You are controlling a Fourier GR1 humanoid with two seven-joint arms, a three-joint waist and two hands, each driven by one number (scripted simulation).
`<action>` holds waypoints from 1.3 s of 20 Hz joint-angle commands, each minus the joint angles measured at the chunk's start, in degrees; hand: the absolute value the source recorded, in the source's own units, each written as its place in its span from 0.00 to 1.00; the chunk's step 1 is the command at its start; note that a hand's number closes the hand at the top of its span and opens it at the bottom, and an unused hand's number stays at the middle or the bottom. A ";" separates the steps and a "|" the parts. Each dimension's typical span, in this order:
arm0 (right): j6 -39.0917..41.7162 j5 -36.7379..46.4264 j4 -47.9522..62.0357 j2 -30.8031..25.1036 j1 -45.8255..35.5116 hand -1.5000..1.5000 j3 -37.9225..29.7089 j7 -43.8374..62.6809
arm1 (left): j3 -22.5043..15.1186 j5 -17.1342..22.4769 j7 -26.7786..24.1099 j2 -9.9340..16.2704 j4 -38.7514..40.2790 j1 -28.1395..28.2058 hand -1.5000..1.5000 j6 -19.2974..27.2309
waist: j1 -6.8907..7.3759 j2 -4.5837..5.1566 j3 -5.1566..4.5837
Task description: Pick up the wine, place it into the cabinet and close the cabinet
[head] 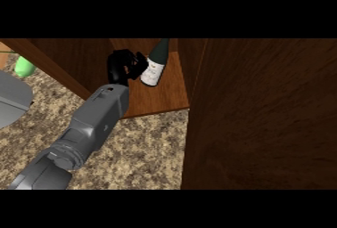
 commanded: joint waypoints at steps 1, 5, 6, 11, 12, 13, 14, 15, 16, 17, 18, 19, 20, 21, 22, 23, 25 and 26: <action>-0.24 -0.55 -0.41 0.19 -0.67 0.00 0.53 0.52 | -1.73 -1.86 1.65 1.52 0.25 0.27 1.00 4.08 | -0.08 0.29 -0.12; 0.03 -0.86 -0.67 0.26 -0.20 0.00 -0.37 -0.34 | -1.94 -2.18 3.13 2.10 0.24 1.53 1.00 5.29 | -0.35 0.57 -0.12; 0.32 -1.19 -2.51 0.41 0.53 0.00 0.28 -0.22 | -2.23 -2.51 2.99 1.70 0.24 1.52 1.00 6.25 | -1.11 0.40 -0.09; -0.01 -0.23 -0.86 0.48 -1.67 0.00 0.97 -0.42 | -3.77 -4.20 3.94 2.70 0.21 2.05 0.00 2.04 | -0.43 0.74 -0.30; -0.05 -0.53 -1.07 0.43 -0.68 0.00 0.99 0.32 | -3.72 -4.16 4.64 3.00 0.22 2.75 0.00 1.23 | -0.20 0.42 -0.24; -0.45 -1.11 -1.16 0.12 -1.59 0.00 0.24 1.02 | -3.07 -3.51 3.55 2.39 0.21 4.01 0.00 1.88 | -0.52 0.55 -0.32; 0.60 -0.98 -0.51 -0.40 -1.19 0.00 0.50 0.59 | -3.60 -4.06 4.49 3.99 0.21 3.24 0.00 0.33 | -0.10 0.64 -0.25; 0.33 -0.96 -0.50 -0.30 -0.70 0.00 -0.08 0.58 | -3.56 -4.03 5.32 3.04 0.21 2.93 0.00 1.87 | -0.34 0.50 -0.17; 0.60 -1.30 -1.04 0.24 -0.68 0.00 0.59 -0.11 | -3.37 -3.85 4.95 3.84 0.21 3.38 0.00 0.38 | -0.01 0.64 -0.19; 0.18 -0.39 -1.12 0.10 -1.28 0.00 0.23 -0.29 | -3.07 -3.55 5.31 3.78 0.20 3.17 0.00 0.23 | -0.21 0.65 -0.24; 0.02 -0.43 -1.83 0.35 -0.84 0.00 1.18 0.50 | -2.94 -3.43 5.21 3.72 0.20 3.31 0.00 0.86 | -0.38 0.48 -0.27; -0.18 -0.82 -1.34 0.59 -1.03 0.00 1.33 0.75 | -3.07 -3.55 6.11 3.54 0.20 3.06 0.00 -0.46 | -0.19 0.41 -0.26; 0.17 -1.26 -1.88 0.56 0.18 0.00 0.69 0.30 | -2.61 -3.11 5.45 4.68 0.20 3.31 0.00 -0.74 | -0.52 0.60 -0.19; -0.64 -0.36 -1.11 0.58 -1.42 0.00 0.87 0.70 | -2.82 -3.33 4.52 3.27 0.20 3.46 0.00 -0.02 | 0.04 0.31 -0.30; 0.33 -1.34 -1.46 0.16 -1.14 0.00 0.66 0.34 | -2.74 -3.27 5.21 3.69 0.20 2.67 0.00 0.04 | -0.49 0.51 -0.21; 0.10 -0.54 -0.70 0.65 -0.96 0.00 1.39 0.11 | -3.23 -3.77 5.37 5.35 0.20 2.40 0.00 -2.23 | 0.42 0.45 -0.24; 0.59 -0.49 -0.86 0.19 -0.06 0.00 0.73 -0.23 | -3.78 -4.36 4.19 4.66 0.20 2.54 0.00 -1.00 | 0.38 0.27 -0.14; 0.35 -1.03 -2.95 0.11 -0.53 0.00 1.79 1.30 | -3.70 -4.28 3.03 5.60 0.15 2.97 0.00 -2.00 | 0.05 -0.10 -0.26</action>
